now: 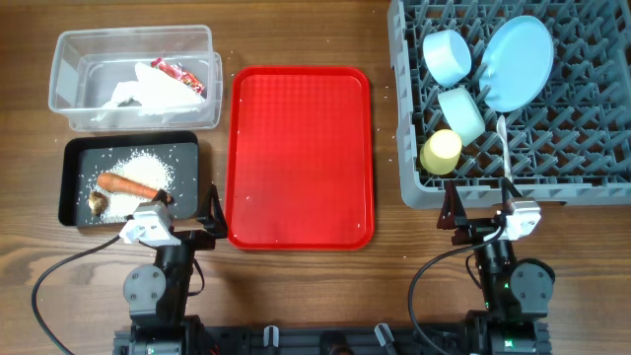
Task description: Sort waste into correct bins and load items into the dishwasher rack
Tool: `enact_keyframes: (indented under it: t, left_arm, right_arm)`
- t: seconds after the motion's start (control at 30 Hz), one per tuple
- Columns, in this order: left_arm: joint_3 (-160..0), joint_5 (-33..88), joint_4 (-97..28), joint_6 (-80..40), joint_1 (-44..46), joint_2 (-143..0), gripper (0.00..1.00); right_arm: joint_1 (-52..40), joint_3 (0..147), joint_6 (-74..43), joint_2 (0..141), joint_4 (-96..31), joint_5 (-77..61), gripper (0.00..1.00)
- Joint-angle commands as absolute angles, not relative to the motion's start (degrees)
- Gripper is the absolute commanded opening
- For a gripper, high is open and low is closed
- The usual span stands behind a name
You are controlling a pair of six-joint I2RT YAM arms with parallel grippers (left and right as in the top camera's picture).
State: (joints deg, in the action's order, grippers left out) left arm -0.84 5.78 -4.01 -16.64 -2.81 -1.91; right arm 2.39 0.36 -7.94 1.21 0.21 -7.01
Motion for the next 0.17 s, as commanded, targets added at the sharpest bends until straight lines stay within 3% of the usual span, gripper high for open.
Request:
enact_keyframes:
  t: [0.0,0.13]
  left_arm:
    - [-0.34,5.02,-3.99,-16.95,-3.22,-2.07,1.00]
    - [-0.34,5.02,-3.99,-16.95,-3.22,-2.07,1.00]
  right_arm:
    - [2.09,0.30,-9.04,0.82,0.38,-6.20,1.00]
    - [2.09,0.30,-9.04,0.82,0.40,-6.20,1.00]
